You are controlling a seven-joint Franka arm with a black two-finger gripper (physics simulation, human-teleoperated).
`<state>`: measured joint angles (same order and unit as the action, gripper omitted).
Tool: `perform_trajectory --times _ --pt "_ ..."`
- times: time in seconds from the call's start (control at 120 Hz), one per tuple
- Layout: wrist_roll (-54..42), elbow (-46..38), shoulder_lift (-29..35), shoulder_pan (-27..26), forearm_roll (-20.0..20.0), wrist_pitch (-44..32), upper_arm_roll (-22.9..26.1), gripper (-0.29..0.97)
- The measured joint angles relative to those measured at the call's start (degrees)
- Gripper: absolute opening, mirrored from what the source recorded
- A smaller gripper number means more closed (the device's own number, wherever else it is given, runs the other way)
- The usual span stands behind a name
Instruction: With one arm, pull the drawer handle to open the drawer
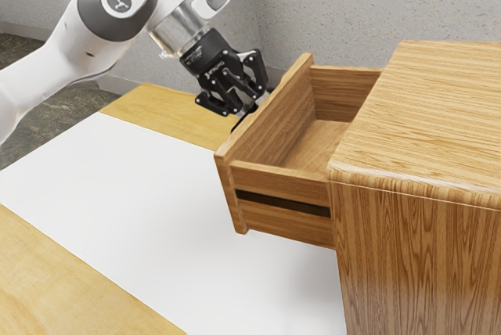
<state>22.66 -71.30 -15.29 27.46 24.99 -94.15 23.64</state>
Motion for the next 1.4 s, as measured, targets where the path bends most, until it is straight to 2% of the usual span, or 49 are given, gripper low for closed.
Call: perform_trajectory --times 0.908,1.175,1.25,1.3,1.333,1.4 --pt "-1.7 -1.7 2.9 10.2 -0.1 5.3 0.1 0.12" --pt "-2.3 -1.5 4.0 10.7 -0.1 6.3 0.0 0.32" --pt "-2.4 -0.5 6.0 11.3 0.1 7.5 -0.1 0.35" --pt "-2.4 2.4 7.7 11.4 -0.1 9.1 -0.3 0.42" --pt "-2.7 5.7 8.7 11.4 -2.2 10.4 0.0 0.46" --pt "-4.1 10.0 12.2 7.4 -11.0 12.2 0.9 0.52"
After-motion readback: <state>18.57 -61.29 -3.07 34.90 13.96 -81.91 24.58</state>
